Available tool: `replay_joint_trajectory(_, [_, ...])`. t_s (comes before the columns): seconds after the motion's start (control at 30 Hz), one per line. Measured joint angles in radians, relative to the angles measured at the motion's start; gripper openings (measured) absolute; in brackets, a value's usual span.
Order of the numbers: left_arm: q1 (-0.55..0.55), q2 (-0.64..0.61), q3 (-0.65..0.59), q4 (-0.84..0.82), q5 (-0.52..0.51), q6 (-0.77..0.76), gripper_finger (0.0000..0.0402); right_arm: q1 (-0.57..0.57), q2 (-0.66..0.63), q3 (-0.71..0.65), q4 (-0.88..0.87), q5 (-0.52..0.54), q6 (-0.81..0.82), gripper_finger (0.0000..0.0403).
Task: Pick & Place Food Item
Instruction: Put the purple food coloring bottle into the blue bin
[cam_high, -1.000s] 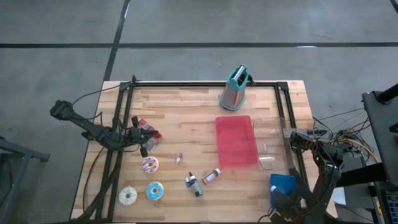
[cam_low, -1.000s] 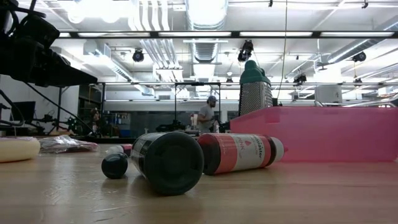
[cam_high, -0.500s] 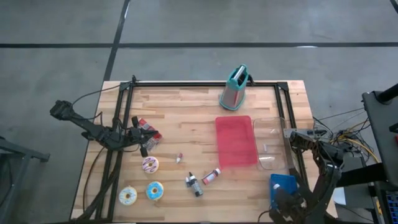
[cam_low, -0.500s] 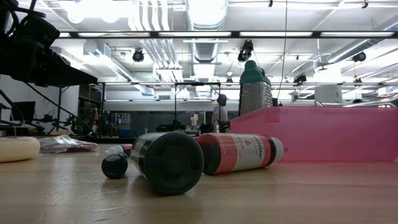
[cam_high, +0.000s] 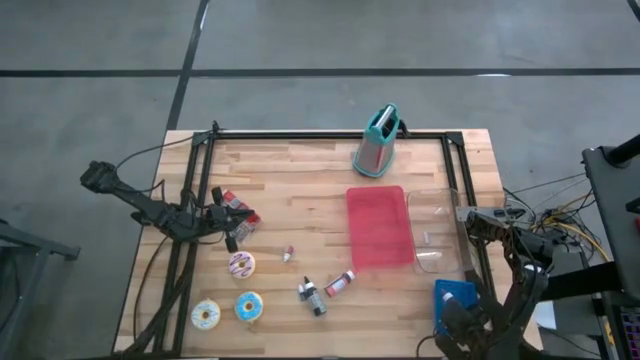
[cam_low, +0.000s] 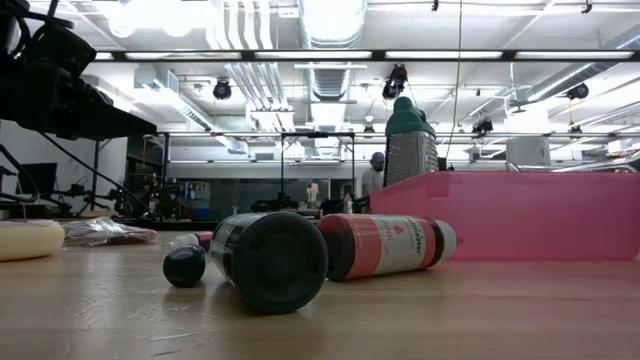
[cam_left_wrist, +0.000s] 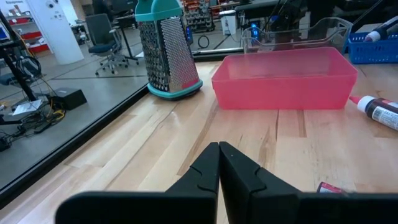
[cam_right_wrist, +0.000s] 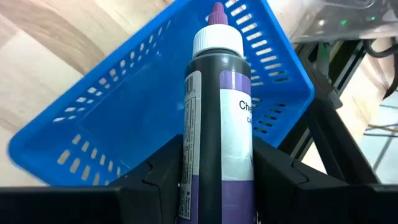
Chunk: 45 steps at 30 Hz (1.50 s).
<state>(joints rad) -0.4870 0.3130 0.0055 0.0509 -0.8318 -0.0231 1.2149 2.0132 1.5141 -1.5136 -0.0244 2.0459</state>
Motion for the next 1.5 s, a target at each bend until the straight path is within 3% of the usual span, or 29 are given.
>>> replay_joint_trajectory(0.5, [0.000, 0.000, 0.000, 0.000, 0.000, 0.000, 0.0012, -0.001, -0.001, -0.077, 0.097, -0.001, -0.048, 0.0148])
replay_joint_trajectory(0.87, [0.000, 0.000, 0.000, 0.000, 0.000, 0.000, 0.0012, 0.001, 0.000, -0.117, 0.187, -0.005, -0.243, 0.0148])
replay_joint_trajectory(1.5, [0.000, 0.000, 0.000, 0.000, 0.000, 0.000, 0.0012, -0.003, 0.000, -0.125, 0.227, 0.028, -0.213, 0.0148])
